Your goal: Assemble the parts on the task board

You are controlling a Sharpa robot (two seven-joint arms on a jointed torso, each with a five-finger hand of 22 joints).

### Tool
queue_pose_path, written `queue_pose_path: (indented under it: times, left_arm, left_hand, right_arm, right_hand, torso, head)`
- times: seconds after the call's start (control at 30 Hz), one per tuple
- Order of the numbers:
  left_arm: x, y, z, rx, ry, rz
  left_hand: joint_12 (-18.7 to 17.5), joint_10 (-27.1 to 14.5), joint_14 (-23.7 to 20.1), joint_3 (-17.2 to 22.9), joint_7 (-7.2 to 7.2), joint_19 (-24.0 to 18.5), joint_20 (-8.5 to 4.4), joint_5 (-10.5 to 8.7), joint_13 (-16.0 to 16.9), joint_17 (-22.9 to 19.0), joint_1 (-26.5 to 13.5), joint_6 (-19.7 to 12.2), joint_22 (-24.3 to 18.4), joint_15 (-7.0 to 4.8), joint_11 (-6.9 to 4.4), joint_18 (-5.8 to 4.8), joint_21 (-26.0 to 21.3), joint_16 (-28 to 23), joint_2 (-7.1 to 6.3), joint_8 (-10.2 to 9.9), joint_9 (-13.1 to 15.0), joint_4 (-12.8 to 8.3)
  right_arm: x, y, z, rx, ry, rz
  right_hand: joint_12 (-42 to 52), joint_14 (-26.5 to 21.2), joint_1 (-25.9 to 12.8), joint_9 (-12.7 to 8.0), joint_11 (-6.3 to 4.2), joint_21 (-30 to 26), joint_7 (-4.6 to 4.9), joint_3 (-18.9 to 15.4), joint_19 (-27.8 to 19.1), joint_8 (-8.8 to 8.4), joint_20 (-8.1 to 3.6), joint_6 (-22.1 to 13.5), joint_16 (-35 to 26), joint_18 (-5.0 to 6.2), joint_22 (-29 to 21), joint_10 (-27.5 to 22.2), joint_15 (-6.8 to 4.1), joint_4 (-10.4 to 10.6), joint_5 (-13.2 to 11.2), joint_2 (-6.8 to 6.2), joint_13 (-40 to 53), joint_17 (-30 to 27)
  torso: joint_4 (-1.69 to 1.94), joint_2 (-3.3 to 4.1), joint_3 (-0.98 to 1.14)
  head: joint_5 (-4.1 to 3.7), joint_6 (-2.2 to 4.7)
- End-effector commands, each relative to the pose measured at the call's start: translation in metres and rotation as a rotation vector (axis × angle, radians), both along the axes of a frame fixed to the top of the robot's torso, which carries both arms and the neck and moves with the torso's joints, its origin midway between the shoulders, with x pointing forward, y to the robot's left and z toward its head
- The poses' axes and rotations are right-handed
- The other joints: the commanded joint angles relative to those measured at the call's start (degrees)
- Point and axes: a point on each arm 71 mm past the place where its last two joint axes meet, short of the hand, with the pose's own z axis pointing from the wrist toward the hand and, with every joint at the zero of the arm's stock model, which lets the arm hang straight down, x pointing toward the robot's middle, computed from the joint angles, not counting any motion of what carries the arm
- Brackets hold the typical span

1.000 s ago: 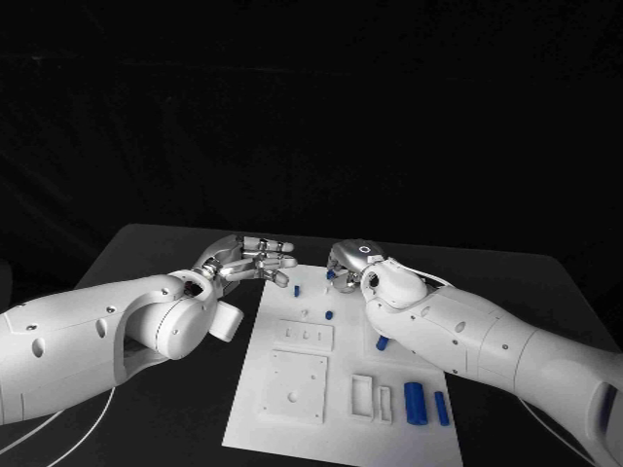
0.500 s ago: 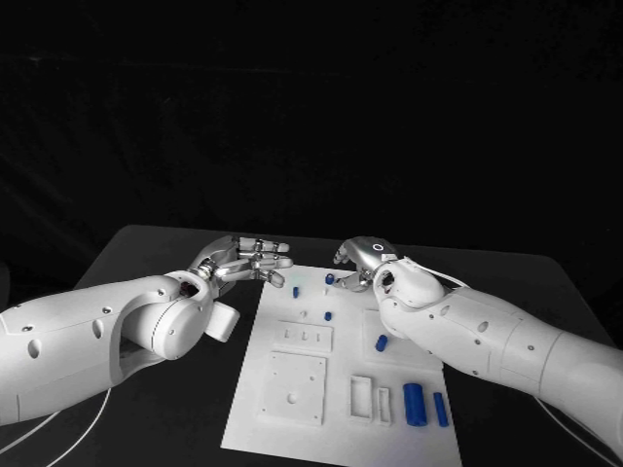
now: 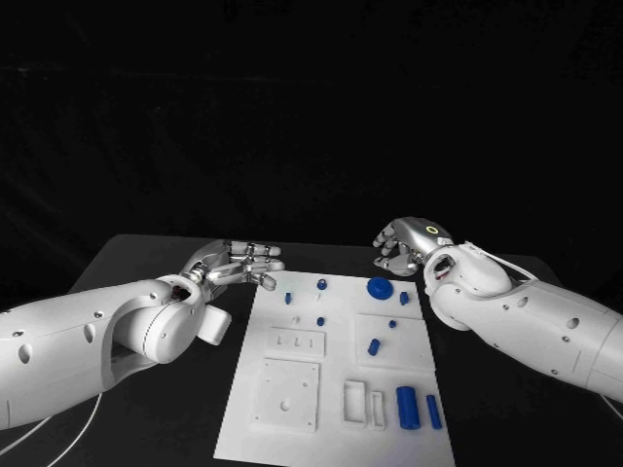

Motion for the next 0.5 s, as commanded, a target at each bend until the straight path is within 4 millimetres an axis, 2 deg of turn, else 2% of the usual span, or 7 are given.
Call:
queue_pose_path:
  times: [0.03,0.1,0.13,0.17,0.2,0.27,0.5]
  left_arm:
    - [0.001,0.0,0.002,-0.002,-0.012,-0.003]
    - [0.002,0.001,0.002,-0.002,-0.012,-0.003]
    - [0.002,0.001,0.002,-0.002,-0.012,-0.002]
    - [0.002,0.001,0.002,-0.002,-0.012,-0.003]
    - [0.003,0.001,0.002,-0.002,-0.012,-0.003]
    - [0.003,0.001,0.002,-0.002,-0.011,-0.003]
    - [0.004,0.0,0.002,-0.001,-0.011,-0.004]
  left_hand:
    - [-0.27,-0.46,-0.41,0.21,0.07,-0.28,0.07,0.29,0.03,-0.05,0.18,0.0,-0.05,0.17,-0.06,1.12,0.38,0.26,-0.13,-0.05,0.05,0.01]
    - [-0.27,-0.46,-0.41,0.21,0.07,-0.28,0.07,0.29,0.03,-0.05,0.18,0.0,-0.05,0.17,-0.06,1.12,0.38,0.26,-0.13,-0.05,0.05,0.01]
    - [-0.27,-0.46,-0.41,0.21,0.07,-0.28,0.07,0.29,0.03,-0.05,0.18,0.0,-0.05,0.17,-0.06,1.12,0.38,0.26,-0.13,-0.05,0.05,0.01]
    - [-0.27,-0.46,-0.41,0.21,0.07,-0.28,0.07,0.29,0.03,-0.05,0.18,0.0,-0.05,0.17,-0.06,1.12,0.38,0.26,-0.13,-0.05,0.05,0.01]
    - [-0.27,-0.46,-0.41,0.21,0.07,-0.28,0.07,0.29,0.03,-0.05,0.18,0.0,-0.05,0.17,-0.06,1.12,0.38,0.26,-0.13,-0.05,0.05,0.01]
    - [-0.27,-0.46,-0.41,0.21,0.07,-0.28,0.07,0.29,0.03,-0.05,0.18,0.0,-0.05,0.17,-0.06,1.12,0.38,0.26,-0.13,-0.05,0.05,0.01]
    - [-0.27,-0.46,-0.41,0.21,0.07,-0.28,0.07,0.29,0.03,-0.05,0.18,0.0,-0.05,0.17,-0.06,1.12,0.38,0.26,-0.13,-0.05,0.05,0.01]
  right_arm:
    - [0.0,-0.006,-0.005,-0.007,0.078,0.002]
    - [0.002,-0.011,-0.007,-0.011,0.104,-0.004]
    - [0.003,-0.013,-0.008,-0.012,0.118,-0.006]
    - [0.003,-0.014,-0.01,-0.012,0.133,-0.007]
    - [0.004,-0.015,-0.011,-0.013,0.144,-0.008]
    - [0.006,-0.017,-0.014,-0.015,0.167,-0.009]
    - [0.012,-0.017,-0.028,-0.019,0.237,-0.009]
  right_hand:
    - [2.2,0.11,-0.39,0.0,-1.48,1.0,-0.21,-2.07,1.71,-0.25,-0.73,-0.88,-0.3,-0.91,0.38,4.84,-1.05,-0.05,0.46,-0.52,1.31,0.25]
    - [5.54,0.18,0.01,0.05,-2.06,2.2,-0.43,-5.92,1.81,-0.15,-1.67,-1.41,-0.1,-1.87,0.99,5.75,-1.72,0.09,1.48,-0.13,5.04,0.91]
    - [13.08,0.01,0.88,0.13,-2.55,5.11,-0.65,-10.54,2.11,0.04,-2.53,-1.45,1.23,-2.86,2.36,3.11,-2.37,0.13,2.42,1.12,13.74,2.81]
    - [23.47,-0.66,0.69,0.0,-2.53,7.05,-0.31,-13.11,1.98,-0.22,-2.53,-2.35,2.56,-2.88,3.57,-2.28,-2.24,0.46,2.66,1.43,25.46,5.18]
    - [29.38,-0.89,0.99,0.16,-2.44,8.94,-0.35,-13.18,2.1,0.39,-2.31,-2.71,3.48,-2.91,4.45,-6.27,-2.06,0.83,3.36,2.6,32.37,6.94]
    - [39.57,-1.69,0.41,-0.03,-1.99,12.95,-0.31,-14.68,2.09,-0.33,-1.9,-3.66,5.13,-2.63,5.06,-8.67,-1.72,1.36,4.13,2.19,43.19,11.27]
    - [50.26,-0.87,0.85,-0.15,-1.31,23.36,0.32,-17.44,0.82,-0.37,-0.8,-7.99,8.6,-1.71,6.12,-7.58,-0.77,3.31,5.22,1.37,56.23,28.84]
  torso:
    - [-0.73,-0.01,0.34]
    - [-0.78,-0.02,0.41]
    - [-0.69,-0.04,0.39]
    - [-0.67,-0.02,0.44]
    - [-0.61,-0.06,0.31]
    - [-0.56,-0.04,0.27]
    - [-0.58,-0.03,0.13]
  head:
    - [0.19,0.02]
    - [0.21,-0.07]
    - [0.16,-0.17]
    - [0.1,-0.18]
    - [0.05,-0.23]
    - [0.01,-0.27]
    - [-0.09,-0.58]
